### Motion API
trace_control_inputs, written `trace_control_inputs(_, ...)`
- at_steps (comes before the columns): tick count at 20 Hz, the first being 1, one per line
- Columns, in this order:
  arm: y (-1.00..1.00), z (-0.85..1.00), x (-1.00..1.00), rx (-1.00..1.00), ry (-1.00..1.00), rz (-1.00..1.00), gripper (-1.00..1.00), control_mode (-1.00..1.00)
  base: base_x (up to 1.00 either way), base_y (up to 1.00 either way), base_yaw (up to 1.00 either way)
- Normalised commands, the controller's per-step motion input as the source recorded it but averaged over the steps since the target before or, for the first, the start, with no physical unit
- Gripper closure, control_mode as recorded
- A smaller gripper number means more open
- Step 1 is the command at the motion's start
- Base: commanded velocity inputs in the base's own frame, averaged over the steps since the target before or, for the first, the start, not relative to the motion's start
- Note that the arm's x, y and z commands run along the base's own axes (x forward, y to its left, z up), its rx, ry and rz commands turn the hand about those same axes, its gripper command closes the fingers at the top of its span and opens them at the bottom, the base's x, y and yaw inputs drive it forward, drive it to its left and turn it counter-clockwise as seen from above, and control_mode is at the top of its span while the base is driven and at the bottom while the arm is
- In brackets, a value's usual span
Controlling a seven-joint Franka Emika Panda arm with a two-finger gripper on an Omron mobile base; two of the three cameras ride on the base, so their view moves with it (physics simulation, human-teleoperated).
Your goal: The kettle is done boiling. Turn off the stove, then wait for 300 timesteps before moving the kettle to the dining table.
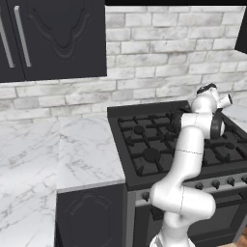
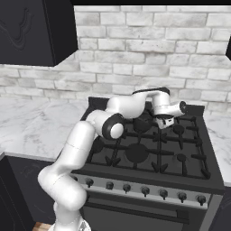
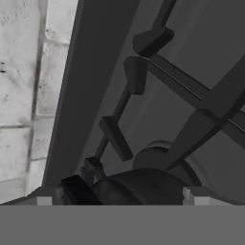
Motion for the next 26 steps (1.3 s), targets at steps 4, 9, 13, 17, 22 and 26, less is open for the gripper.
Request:
trace_control_inputs(4,0.00,0.00,0.01,0.00,0.00,0.07,-1.00,-1.00,0.00,0.00,0.00)
trace_control_inputs(9,0.00,0.00,0.01,0.00,0.00,0.07,-1.00,-1.00,0.00,0.00,0.00)
trace_control_inputs(13,0.00,0.00,0.04,0.00,0.00,0.09,-1.00,-1.00,0.00,0.00,0.00)
trace_control_inputs(17,0.00,0.00,0.04,0.00,0.00,0.11,-1.00,-1.00,0.00,0.00,0.00)
trace_control_inputs(22,0.00,0.00,0.00,0.00,-0.01,0.11,-1.00,-1.00,0.00,0.00,0.00)
trace_control_inputs(26,-0.04,0.00,0.04,0.00,0.00,0.11,-1.00,-1.00,0.00,0.00,0.00)
